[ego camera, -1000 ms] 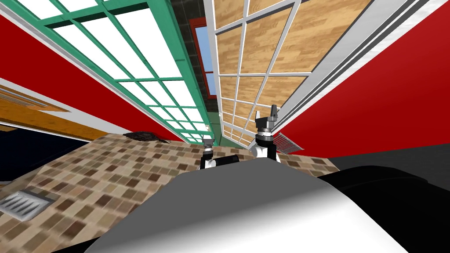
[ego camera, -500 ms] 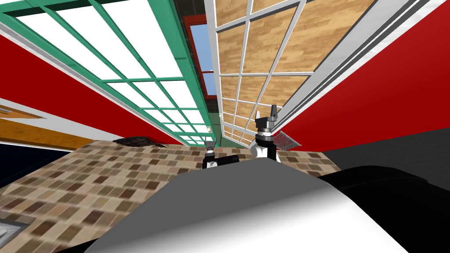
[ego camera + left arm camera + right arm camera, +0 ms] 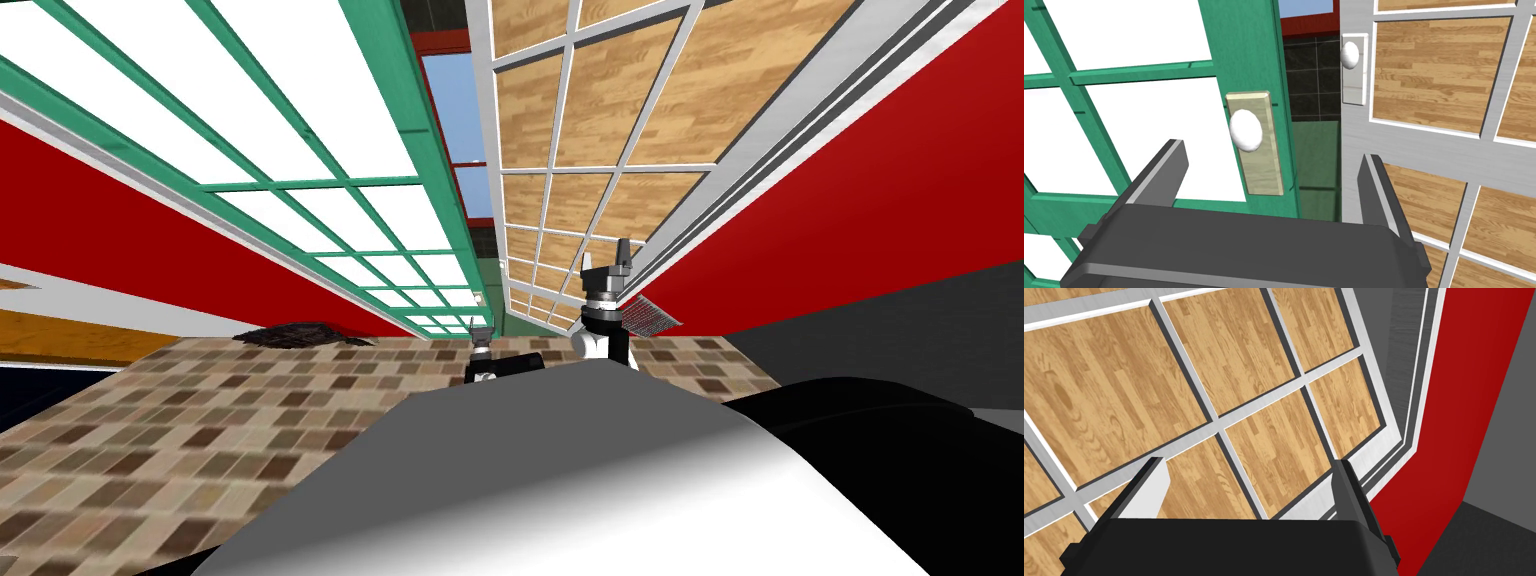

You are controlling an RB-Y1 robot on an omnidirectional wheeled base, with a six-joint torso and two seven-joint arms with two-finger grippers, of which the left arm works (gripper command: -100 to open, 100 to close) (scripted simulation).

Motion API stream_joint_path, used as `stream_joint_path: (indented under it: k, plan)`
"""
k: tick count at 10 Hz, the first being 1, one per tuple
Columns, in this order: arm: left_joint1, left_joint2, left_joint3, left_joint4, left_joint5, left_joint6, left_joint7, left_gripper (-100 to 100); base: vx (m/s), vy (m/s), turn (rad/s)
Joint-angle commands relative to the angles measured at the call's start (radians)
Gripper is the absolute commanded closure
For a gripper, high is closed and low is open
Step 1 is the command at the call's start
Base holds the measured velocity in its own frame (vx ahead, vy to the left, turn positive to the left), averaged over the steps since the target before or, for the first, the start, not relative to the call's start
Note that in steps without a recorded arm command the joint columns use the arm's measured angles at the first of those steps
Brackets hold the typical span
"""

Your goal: Push the door open

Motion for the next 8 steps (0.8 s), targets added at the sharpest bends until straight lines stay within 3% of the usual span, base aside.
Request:
stream_joint_path:
  k: [1, 8]
  plan:
    - [-0.005, 0.003, -0.017, 0.031, 0.019, -0.017, 0.028, -100, 0.046, 0.12, -0.091]
    - [-0.034, 0.005, -0.089, 0.176, 0.098, -0.085, 0.132, -100, 0.042, 0.104, -0.094]
